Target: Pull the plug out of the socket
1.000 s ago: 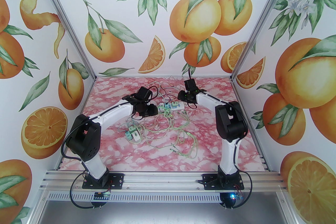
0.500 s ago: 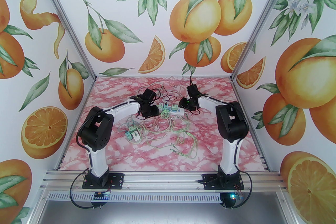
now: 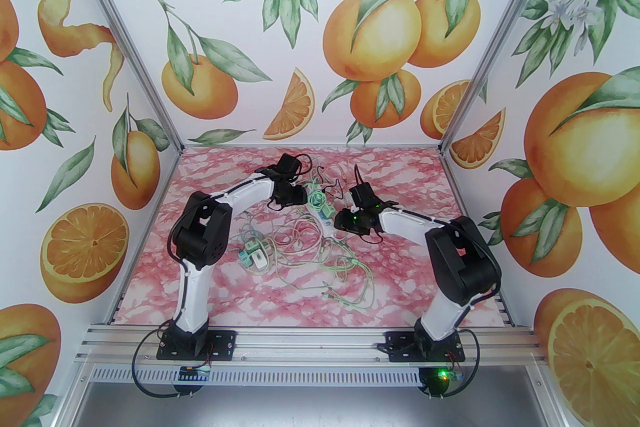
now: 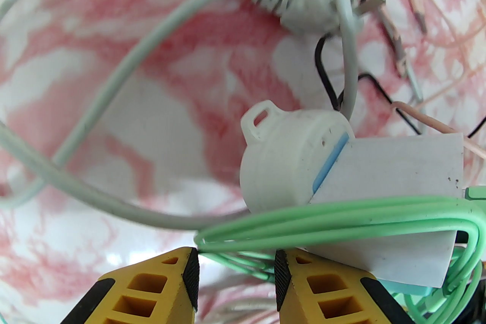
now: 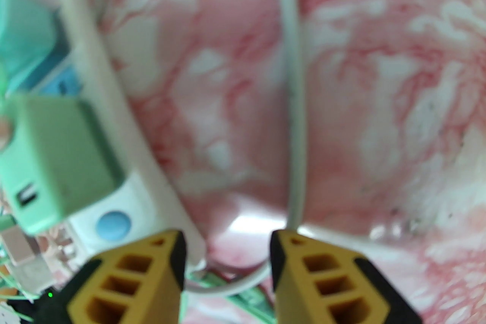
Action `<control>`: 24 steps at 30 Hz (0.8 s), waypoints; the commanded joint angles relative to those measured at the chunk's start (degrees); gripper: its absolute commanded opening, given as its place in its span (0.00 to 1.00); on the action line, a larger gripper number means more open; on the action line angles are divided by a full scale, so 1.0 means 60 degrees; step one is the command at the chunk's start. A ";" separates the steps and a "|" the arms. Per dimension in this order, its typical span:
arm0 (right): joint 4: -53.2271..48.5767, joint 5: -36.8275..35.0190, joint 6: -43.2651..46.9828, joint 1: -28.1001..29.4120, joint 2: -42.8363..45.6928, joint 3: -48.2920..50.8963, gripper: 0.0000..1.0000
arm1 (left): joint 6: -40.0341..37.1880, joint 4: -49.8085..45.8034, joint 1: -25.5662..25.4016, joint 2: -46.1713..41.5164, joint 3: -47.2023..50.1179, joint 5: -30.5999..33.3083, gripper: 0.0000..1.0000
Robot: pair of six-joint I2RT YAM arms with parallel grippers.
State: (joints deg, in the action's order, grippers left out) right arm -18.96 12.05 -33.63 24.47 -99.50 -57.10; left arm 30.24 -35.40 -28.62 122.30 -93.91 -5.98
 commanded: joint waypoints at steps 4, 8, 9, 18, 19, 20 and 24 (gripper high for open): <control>-0.0895 -0.1164 0.0616 0.0034 0.0837 -0.0394 0.46 | -0.0573 0.0070 0.0233 -0.0582 0.0700 0.0628 0.43; -0.0564 -0.1072 0.1232 0.0052 0.1307 -0.0377 0.52 | -0.0613 0.0250 0.0532 -0.1504 0.1641 0.0589 0.45; -0.0300 -0.0883 0.1363 0.0053 0.1448 -0.0283 0.55 | -0.0615 0.0299 0.0576 -0.1649 0.1810 0.0522 0.45; 0.1834 -0.0259 0.3783 0.0175 0.1754 0.0418 0.58 | -0.0431 0.0416 0.0596 -0.2567 0.2565 0.0138 0.49; 0.1767 -0.0240 0.4036 0.0184 0.1597 0.0281 0.57 | -0.0399 0.0368 0.0595 -0.2713 0.2599 0.0140 0.49; 0.1621 -0.0195 0.4254 0.0199 0.1445 0.0112 0.57 | -0.0358 0.0328 0.0595 -0.2846 0.2612 0.0132 0.50; 0.0918 -0.0012 0.5150 0.0373 0.0589 -0.0755 0.55 | -0.0362 0.0104 0.0617 -0.3489 0.2636 0.0198 0.53</control>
State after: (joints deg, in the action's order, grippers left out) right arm -11.97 10.00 -9.43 25.76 -92.92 -58.24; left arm 27.79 -34.48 -24.93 106.00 -78.78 -4.47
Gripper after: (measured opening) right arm 0.555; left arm 0.522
